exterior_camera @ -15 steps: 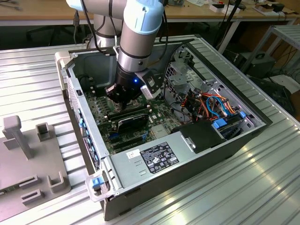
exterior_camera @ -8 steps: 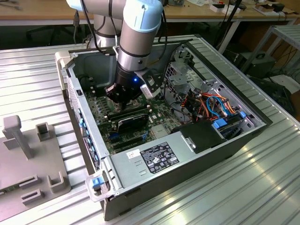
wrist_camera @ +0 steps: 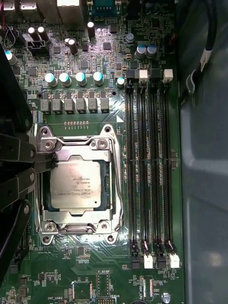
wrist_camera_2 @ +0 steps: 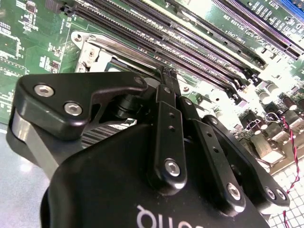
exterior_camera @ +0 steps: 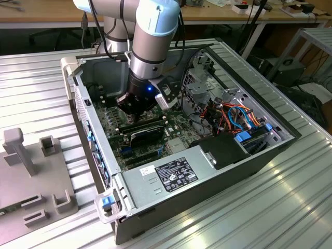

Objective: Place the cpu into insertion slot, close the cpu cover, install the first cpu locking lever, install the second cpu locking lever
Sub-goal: 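Install the second cpu locking lever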

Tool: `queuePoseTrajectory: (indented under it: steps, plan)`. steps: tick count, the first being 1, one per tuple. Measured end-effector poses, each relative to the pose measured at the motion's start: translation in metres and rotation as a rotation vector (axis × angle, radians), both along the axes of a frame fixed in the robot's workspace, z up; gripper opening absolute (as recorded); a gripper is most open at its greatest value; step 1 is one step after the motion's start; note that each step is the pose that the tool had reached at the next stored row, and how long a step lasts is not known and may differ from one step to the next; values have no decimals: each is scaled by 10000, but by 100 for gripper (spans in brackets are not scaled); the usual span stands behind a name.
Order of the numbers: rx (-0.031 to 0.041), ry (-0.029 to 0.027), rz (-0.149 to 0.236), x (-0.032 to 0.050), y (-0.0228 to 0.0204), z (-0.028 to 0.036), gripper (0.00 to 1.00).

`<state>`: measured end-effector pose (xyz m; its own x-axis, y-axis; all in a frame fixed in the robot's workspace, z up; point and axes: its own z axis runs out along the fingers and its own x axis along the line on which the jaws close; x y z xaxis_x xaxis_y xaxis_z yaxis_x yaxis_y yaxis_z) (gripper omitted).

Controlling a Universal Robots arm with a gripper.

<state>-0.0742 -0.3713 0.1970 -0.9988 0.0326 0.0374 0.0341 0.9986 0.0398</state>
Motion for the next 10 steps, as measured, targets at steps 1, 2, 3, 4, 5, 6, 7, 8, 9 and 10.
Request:
queuePoseTrajectory:
  steps: [1,2,3,4,5,6,7,8,9,10]
  plan:
    - [1,0,0,0,0,0,11]
    - [2,-1,0,0,0,0,11]
    - [1,-1,1,0,0,0,11]
    - [1,-1,0,0,0,0,11]
    - [1,-1,1,0,0,0,11]
    - [1,0,0,0,0,0,11]
    - [1,-1,0,0,0,0,11]
    - [1,-1,1,0,0,0,11]
    - [1,-1,0,0,0,0,11]
    - [1,-1,0,0,0,0,11]
